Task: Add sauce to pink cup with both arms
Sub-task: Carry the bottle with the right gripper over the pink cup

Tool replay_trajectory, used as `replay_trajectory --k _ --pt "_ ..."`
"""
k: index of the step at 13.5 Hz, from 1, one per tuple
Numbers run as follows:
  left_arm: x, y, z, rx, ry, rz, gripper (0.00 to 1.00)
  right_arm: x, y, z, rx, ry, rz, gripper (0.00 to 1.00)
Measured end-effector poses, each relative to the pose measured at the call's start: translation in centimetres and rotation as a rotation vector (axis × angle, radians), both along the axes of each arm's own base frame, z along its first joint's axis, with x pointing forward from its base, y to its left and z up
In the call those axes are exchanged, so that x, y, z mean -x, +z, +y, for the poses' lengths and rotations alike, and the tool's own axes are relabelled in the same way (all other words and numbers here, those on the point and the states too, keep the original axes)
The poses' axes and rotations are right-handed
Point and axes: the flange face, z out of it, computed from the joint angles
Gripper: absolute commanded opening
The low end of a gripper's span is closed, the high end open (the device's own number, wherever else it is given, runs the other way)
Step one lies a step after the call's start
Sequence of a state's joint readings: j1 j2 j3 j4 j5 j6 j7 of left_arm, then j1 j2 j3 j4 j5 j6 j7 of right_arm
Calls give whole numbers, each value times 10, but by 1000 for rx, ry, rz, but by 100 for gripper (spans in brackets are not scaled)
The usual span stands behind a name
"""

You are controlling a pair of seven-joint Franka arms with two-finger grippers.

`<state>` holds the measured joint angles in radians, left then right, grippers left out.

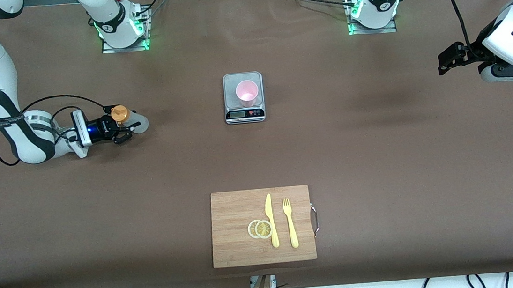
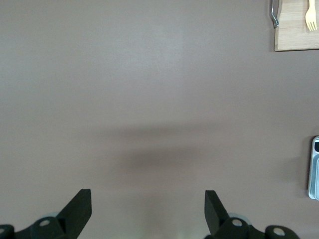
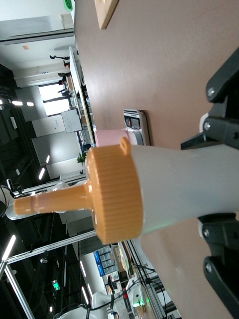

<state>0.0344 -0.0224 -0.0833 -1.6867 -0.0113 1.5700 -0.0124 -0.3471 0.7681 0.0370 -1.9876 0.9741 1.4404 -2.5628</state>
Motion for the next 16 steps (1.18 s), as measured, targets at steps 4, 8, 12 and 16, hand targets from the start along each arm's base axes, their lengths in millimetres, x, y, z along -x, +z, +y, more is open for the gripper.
replay_trajectory --k 4,8,12,16 --pt "0 0 0 0 0 0 100 -13 6 -4 7 -28 -28 0" --pt "0 0 0 0 0 0 100 -52 39 -5 148 -44 -50 0" --pt "0 0 0 0 0 0 100 -91 120 50 374 4 -77 0" --pt "0 0 0 0 0 0 100 -99 162 89 564 32 -87 0"
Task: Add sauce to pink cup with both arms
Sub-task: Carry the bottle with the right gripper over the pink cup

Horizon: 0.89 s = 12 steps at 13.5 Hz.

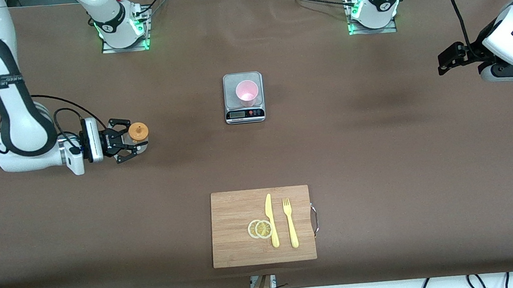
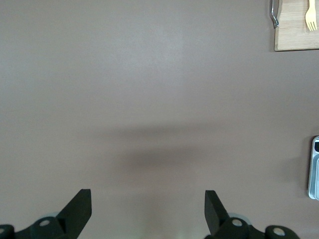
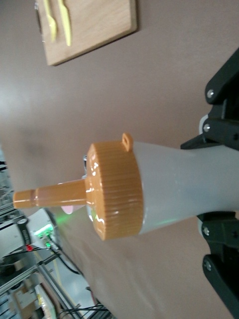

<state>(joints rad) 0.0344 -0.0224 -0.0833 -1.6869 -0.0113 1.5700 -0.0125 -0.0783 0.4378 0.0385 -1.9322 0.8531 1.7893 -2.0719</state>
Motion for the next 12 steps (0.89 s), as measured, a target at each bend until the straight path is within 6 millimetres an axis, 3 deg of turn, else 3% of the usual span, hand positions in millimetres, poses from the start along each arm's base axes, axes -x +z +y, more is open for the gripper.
replay_trajectory --k 3,5,12 --pt "0 0 0 0 0 0 100 -3 14 9 146 -10 14 0" --pt "0 0 0 0 -1 0 100 -5 21 28 219 -29 20 0" --pt "0 0 -1 0 -2 0 100 12 41 162 489 -70 39 0"
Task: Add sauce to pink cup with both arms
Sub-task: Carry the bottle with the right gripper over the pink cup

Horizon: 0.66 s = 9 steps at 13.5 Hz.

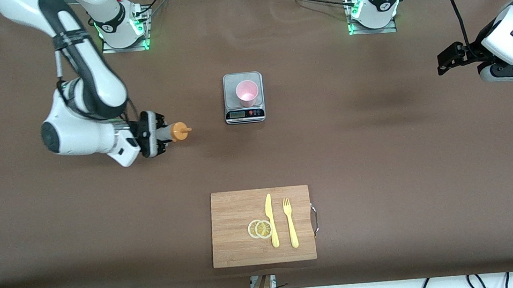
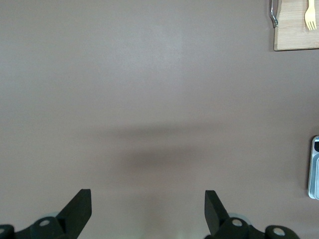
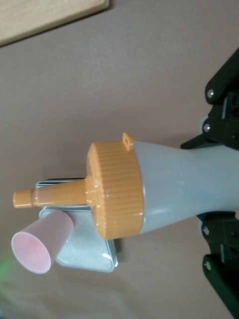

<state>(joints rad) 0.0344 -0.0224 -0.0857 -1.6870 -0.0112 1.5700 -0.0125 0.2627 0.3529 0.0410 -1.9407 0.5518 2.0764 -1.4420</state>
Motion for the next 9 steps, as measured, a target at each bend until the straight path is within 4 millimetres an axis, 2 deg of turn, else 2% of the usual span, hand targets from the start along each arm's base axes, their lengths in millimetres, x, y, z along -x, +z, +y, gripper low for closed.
replay_trajectory --k 2,4,9 --pt "0 0 0 0 0 0 100 11 4 35 72 0 -11 0" --pt "0 0 0 0 0 0 100 21 5 60 132 13 -21 0" --pt "0 -1 -1 0 -1 3 100 38 18 93 190 63 -61 0"
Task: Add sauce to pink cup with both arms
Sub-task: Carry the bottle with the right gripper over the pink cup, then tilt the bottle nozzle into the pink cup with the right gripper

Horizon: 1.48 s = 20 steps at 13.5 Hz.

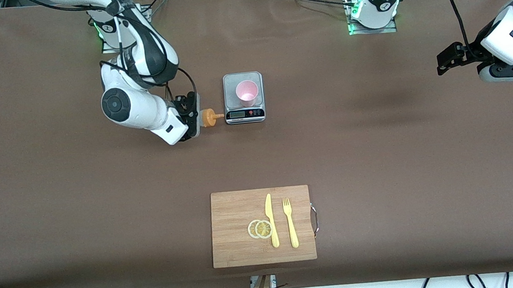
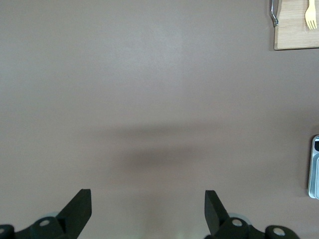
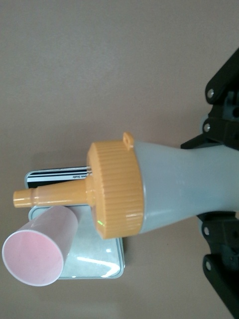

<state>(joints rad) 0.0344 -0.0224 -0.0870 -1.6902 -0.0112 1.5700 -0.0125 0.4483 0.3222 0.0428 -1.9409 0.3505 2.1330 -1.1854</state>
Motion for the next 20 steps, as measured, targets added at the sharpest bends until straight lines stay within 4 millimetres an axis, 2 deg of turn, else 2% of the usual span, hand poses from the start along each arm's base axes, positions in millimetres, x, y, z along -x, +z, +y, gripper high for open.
replay_trajectory --k 3,9,17,20 --pt "0 -1 0 0 -1 2 100 12 13 19 38 13 -25 0" --pt "0 -1 0 -2 -1 2 100 44 11 62 161 42 -64 0" --pt "0 -1 0 -2 -1 2 100 64 7 80 276 105 -100 0" --pt "0 -1 0 -2 -1 2 100 75 12 91 334 117 -97 0"
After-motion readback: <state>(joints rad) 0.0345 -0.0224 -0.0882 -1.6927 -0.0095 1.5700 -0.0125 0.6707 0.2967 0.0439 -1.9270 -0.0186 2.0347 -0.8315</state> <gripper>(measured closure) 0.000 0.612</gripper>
